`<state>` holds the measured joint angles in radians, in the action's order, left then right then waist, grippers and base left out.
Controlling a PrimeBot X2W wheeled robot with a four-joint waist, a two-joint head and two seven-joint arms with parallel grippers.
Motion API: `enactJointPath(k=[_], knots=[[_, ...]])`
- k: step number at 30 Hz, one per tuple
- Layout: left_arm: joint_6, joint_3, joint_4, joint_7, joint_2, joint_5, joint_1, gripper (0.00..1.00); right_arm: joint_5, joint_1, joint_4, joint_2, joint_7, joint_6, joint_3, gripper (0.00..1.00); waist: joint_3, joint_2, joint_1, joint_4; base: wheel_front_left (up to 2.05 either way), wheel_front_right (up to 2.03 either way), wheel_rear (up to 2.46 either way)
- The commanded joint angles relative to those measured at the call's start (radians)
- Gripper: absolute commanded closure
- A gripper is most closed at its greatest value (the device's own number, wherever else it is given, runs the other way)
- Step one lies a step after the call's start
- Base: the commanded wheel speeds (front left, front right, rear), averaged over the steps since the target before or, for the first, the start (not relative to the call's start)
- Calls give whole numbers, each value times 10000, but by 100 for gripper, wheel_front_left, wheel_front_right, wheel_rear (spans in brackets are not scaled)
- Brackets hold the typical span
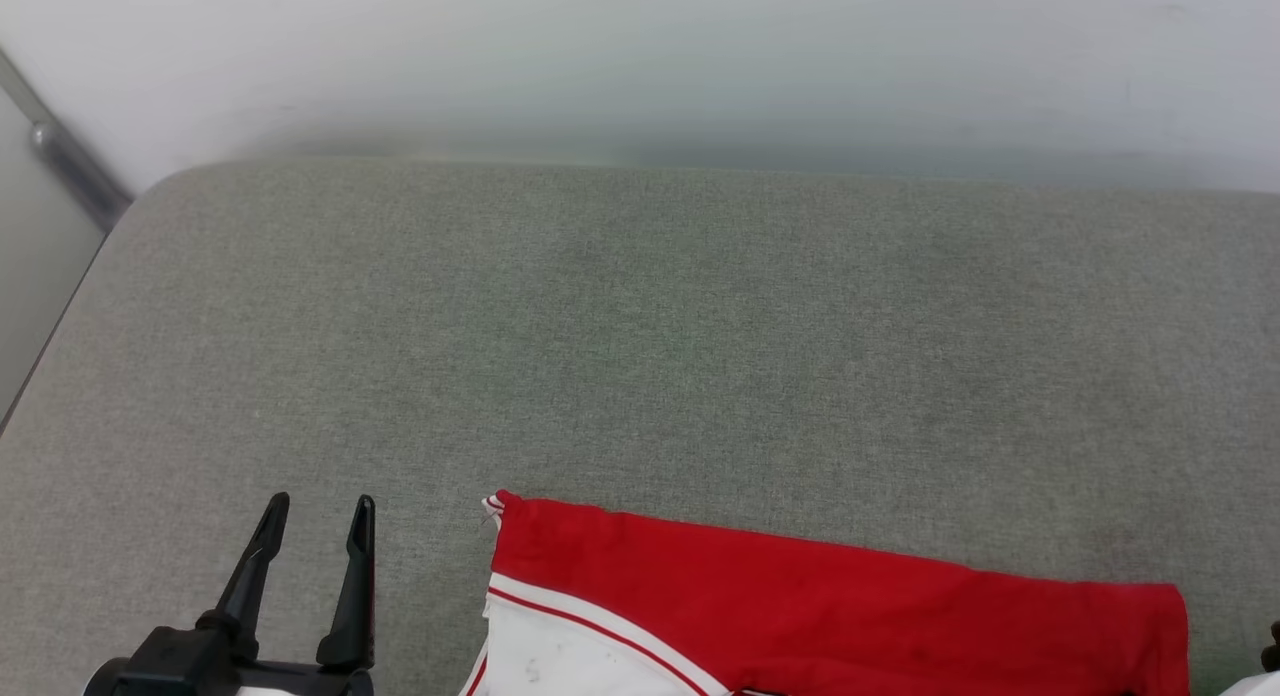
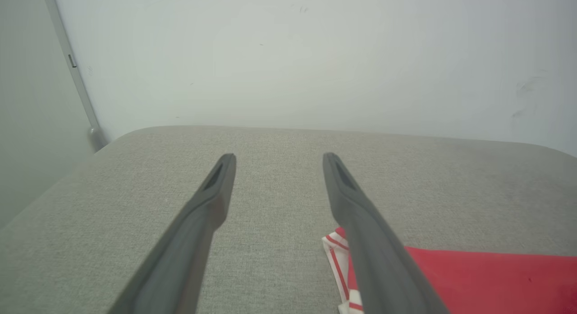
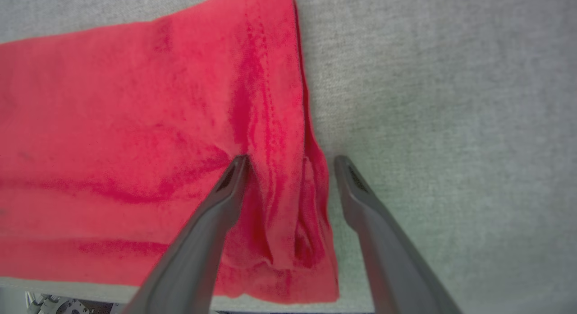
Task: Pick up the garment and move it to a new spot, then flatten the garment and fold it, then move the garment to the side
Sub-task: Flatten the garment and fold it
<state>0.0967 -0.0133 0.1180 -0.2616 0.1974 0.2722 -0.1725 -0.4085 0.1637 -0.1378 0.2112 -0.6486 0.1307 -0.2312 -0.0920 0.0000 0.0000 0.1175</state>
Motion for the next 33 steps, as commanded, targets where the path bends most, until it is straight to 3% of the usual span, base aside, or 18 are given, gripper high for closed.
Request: enactJointPath(k=[1, 13, 14, 15, 16, 17, 26, 33], knots=[[54, 50, -40, -44, -69, -95, 143, 0, -93, -88, -236, -16, 58, 0, 127, 0, -88, 0, 0, 68, 0, 0, 0], [320, 135, -231, -45, -338, -403, 367, 0, -1326, 13, -754, -354, 162, 83, 1982, 0, -217, 0, 0, 176, 0, 0, 0], [327, 141, -244, -45, -345, -414, 352, 0, -1397, 19, -739, -321, 215, 83, 2049, 7, -192, 0, 0, 159, 0, 0, 0], [332, 146, -251, -45, -351, -426, 334, 0, -1428, -1, -739, -263, 316, 83, 2064, 54, -170, 0, 0, 139, 0, 0, 0], [334, 151, -258, -45, -358, -433, 322, 0, -1389, -49, -742, -198, 454, 81, 2026, 84, -149, 0, 0, 120, 0, 0, 0], [339, 68, -264, -45, -308, -412, 279, 0, -1225, -174, -744, 42, 796, 57, 1893, 100, -89, 0, 0, 54, 0, 0, 0], [337, -25, -222, -45, -216, -340, 240, 0, -544, -527, -965, 729, 1535, -15, 681, 100, -33, 0, 0, -102, 0, 0, 0], [338, -89, -244, -44, -179, -353, 277, 0, 661, -1076, -1416, 1038, 2000, -8, -965, 100, -26, 0, 0, -203, 0, 0, 0]])
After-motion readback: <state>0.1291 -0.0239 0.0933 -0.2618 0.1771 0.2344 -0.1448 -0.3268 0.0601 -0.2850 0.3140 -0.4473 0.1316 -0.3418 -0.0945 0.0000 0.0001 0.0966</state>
